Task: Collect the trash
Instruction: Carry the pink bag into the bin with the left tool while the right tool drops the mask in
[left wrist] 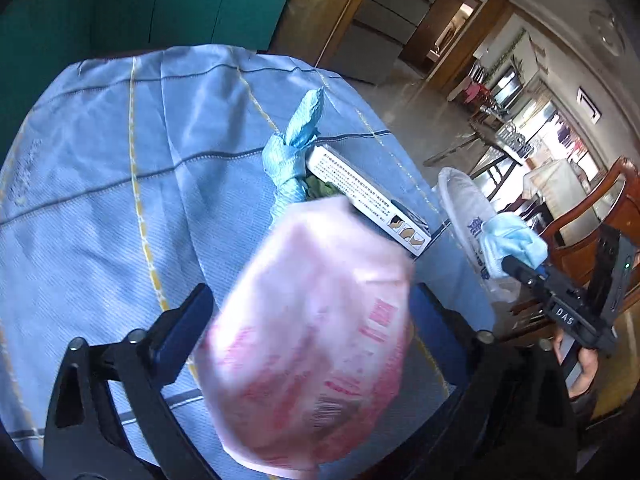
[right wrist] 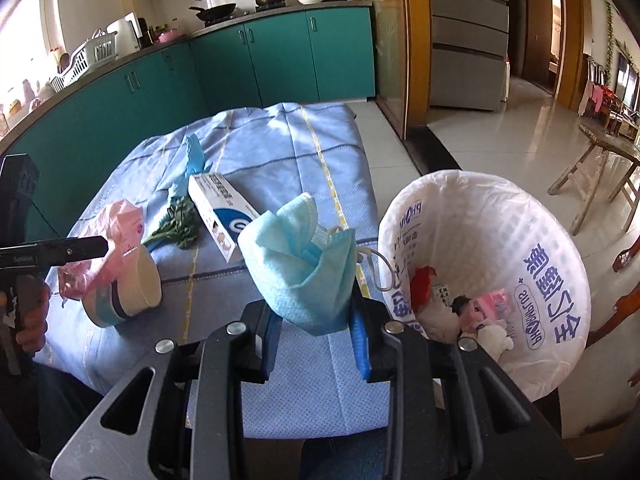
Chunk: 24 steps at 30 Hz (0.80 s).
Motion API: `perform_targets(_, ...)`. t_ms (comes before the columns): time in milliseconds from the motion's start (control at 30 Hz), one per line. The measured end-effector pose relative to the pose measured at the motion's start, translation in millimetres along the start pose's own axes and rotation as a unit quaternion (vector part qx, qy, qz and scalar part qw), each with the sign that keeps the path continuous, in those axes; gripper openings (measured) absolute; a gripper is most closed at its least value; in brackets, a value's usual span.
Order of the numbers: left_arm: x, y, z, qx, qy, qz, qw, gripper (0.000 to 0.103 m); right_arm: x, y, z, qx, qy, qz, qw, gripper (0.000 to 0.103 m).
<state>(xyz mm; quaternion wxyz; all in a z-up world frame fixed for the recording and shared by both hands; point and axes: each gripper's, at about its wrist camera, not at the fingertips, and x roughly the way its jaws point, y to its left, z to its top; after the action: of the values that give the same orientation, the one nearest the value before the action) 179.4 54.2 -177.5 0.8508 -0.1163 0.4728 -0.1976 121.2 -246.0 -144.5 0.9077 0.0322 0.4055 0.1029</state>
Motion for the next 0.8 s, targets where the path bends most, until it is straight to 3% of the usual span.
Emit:
perform_targets(67, -0.4, 3.2, -2.7, -0.010, -0.001, -0.003, 0.9999, 0.062, 1.5, -1.1, -0.3, 0.001, 0.002, -0.002, 1.000, 0.031)
perform_targets(100, -3.7, 6.0, -3.7, -0.020, -0.006, -0.010, 0.9997, 0.060, 1.5, -1.5, -0.1, 0.002, 0.002, -0.002, 1.000, 0.031)
perform_targets(167, -13.1, 6.6, -3.8, -0.027, -0.021, -0.012, 0.9993, 0.042, 1.4, -2.7, -0.2, 0.003, 0.001, -0.001, 1.000, 0.031)
perform_targets(267, -28.9, 3.8, 0.3, -0.024, -0.046, 0.008, 0.9986, 0.033, 1.4, -3.9, -0.6, 0.005, -0.001, -0.003, 1.000, 0.031)
perform_targets(400, -53.8, -12.6, 8.2, -0.018, -0.085, 0.010, 0.9961, 0.032, -1.2, -10.1, 1.0, 0.008, -0.007, -0.012, 1.000, 0.031)
perform_targets(500, -66.7, -41.3, 18.4, -0.001, -0.110, -0.015, 0.9938, 0.032, -10.4, -27.9, 5.2, 0.024, -0.022, -0.034, 0.999, 0.031)
perform_targets(633, -49.9, -95.0, 32.0, 0.046, -0.098, -0.039, 0.9933, 0.032, -26.4, -62.9, 8.4, 0.057, -0.039, -0.072, 0.995, 0.031)
perform_targets(800, 0.9, -165.4, 42.0, 0.105, -0.060, -0.088, 0.9888, 0.032, -35.4, -114.3, 1.4, 0.110, -0.039, -0.108, 0.987, 0.031)
